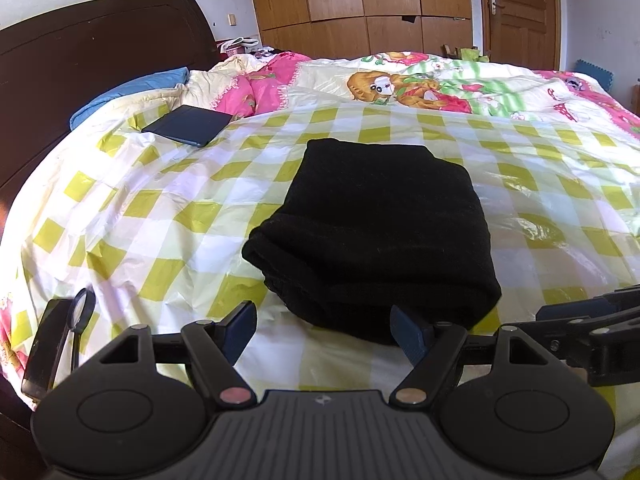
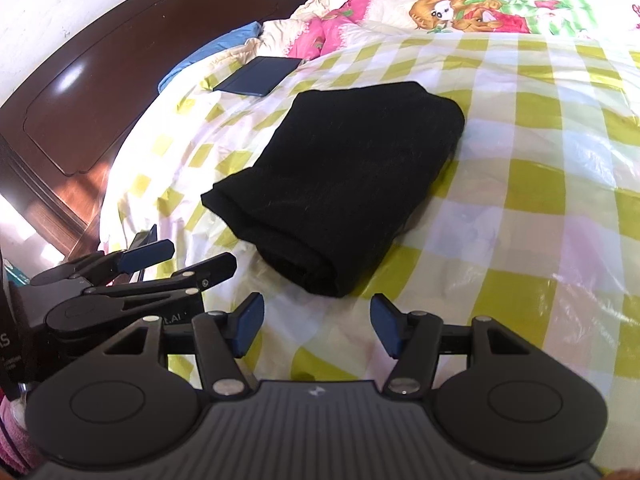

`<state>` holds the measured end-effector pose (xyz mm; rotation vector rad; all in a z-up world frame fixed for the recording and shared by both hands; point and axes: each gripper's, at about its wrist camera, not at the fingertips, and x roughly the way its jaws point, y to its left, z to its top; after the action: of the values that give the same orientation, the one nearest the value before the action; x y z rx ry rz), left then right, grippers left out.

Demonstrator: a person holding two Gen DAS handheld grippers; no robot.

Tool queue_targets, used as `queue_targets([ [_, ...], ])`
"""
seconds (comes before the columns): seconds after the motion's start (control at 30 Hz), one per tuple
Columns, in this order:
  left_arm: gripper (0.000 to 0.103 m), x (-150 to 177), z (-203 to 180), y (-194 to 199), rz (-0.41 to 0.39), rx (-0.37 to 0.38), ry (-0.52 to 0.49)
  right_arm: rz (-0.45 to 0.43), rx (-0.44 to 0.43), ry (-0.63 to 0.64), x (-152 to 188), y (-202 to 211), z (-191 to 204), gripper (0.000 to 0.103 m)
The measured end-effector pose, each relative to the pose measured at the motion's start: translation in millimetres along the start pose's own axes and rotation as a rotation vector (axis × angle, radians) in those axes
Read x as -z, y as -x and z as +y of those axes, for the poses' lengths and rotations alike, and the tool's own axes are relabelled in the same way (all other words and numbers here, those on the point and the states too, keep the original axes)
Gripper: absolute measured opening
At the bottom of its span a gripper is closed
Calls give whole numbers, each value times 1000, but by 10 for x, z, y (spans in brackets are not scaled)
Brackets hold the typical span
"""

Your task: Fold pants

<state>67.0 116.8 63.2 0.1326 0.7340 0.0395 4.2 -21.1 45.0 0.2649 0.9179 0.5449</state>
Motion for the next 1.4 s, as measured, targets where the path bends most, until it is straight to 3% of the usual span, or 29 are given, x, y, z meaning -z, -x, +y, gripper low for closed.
queue_targets([
  [0.8,93,66,-257,249,-46,-48,-38,-13,-8,-36,134,113,-86,63],
  [1.23,94,127,-265,256,-32,-51,-21,-8,-3,-42,166,100,-104,64],
  [1.4,99,176,-246,273,-25,-56,13,-6,1,-40,190,110,-104,64],
])
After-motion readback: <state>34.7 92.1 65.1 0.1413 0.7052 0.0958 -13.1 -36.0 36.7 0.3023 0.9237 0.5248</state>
